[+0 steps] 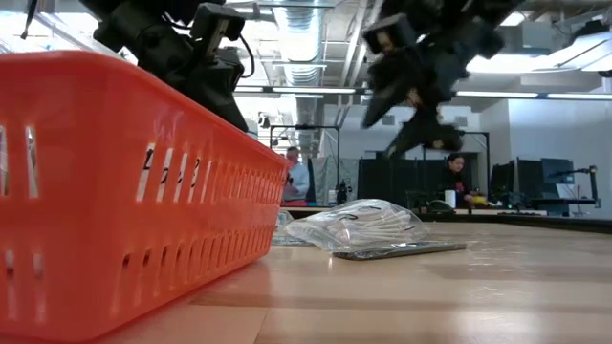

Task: Pick & Place Travel size toiletries
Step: Put the white vanity pack into the orange basket

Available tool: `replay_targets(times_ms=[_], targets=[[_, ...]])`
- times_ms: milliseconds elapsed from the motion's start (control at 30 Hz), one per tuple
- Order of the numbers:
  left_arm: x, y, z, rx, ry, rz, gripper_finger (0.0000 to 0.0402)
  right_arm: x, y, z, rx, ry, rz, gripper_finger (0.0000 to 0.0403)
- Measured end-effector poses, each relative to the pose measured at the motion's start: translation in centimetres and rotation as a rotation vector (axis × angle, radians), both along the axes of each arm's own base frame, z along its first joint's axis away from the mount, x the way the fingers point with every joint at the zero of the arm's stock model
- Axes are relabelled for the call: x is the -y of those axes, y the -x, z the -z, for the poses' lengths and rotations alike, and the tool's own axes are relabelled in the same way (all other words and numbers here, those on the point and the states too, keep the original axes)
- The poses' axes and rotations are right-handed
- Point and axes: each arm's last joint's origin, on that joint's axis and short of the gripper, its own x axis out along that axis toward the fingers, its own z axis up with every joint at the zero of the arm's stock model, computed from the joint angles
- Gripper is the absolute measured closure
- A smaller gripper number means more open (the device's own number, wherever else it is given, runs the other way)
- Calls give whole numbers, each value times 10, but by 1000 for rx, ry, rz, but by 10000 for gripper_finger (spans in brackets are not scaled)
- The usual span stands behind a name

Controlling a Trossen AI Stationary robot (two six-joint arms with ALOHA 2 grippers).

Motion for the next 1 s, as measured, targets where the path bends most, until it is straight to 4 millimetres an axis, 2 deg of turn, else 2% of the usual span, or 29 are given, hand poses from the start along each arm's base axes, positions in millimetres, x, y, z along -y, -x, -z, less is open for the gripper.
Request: replay_targets(times_ms=[67, 333, 600, 833, 1000], targets=[[0, -1, -1, 16, 1, 0, 401, -2, -2, 18, -91, -5, -21, 179], [5, 0, -8, 59, 17, 9, 401, -7, -20, 35, -60, -6, -39, 179], [5, 0, -7, 56, 15, 9, 401, -10, -28, 69, -136, -49, -80, 179], [5, -1, -8, 63, 2, 19, 401, -12, -32, 69, -108, -86, -65, 196], [5, -1, -8, 65, -3, 24, 401, -12, -33, 68, -96, -98, -59, 233]])
